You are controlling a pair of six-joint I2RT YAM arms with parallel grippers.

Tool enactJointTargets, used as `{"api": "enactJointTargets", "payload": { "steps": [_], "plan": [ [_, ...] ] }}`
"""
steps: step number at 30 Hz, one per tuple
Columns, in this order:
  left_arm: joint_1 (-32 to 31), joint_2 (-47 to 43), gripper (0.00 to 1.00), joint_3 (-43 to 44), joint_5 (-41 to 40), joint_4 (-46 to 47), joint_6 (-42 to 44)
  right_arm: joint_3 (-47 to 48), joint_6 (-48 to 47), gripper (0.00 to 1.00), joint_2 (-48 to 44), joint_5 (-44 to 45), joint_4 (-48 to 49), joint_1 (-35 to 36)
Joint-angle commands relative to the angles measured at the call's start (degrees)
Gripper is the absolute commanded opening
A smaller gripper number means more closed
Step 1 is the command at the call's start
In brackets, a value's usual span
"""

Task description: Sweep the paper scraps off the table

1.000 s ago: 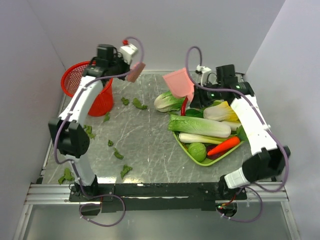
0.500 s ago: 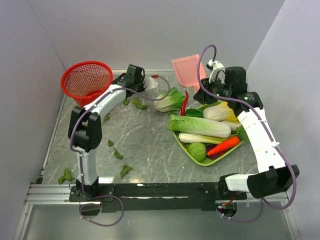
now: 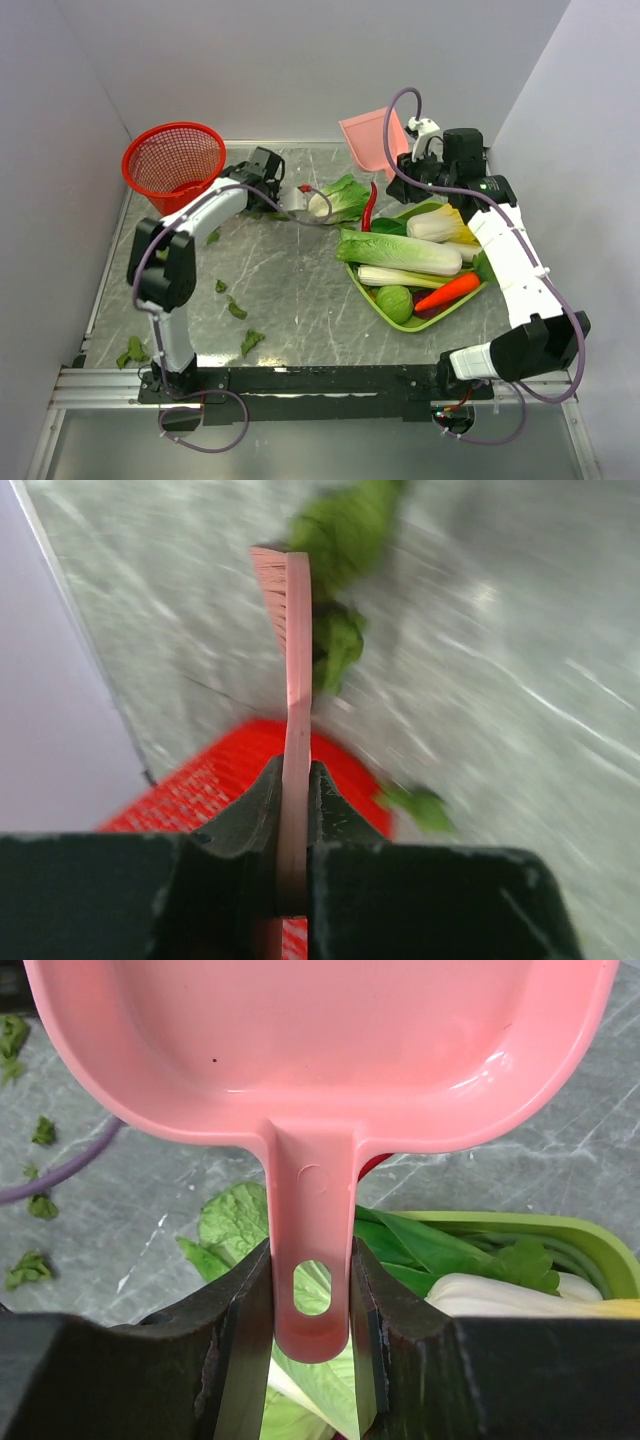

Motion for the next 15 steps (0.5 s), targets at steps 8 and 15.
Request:
{"api": "enactJointTargets", "payload": {
  "steps": [8, 15],
  "plan": [
    [-5.0, -32.6, 0.01, -22.6, 13.3, -10.7, -8.7, -4.6, -7.5, 0.00, -2.3, 0.8, 2.1, 2.4],
    [-5.1, -41.5, 0.01, -29.8, 12.3, 8.3, -8.9, -5.4, -8.1, 0.00, -5.6, 0.2, -0.6, 2.8]
  ]
}}
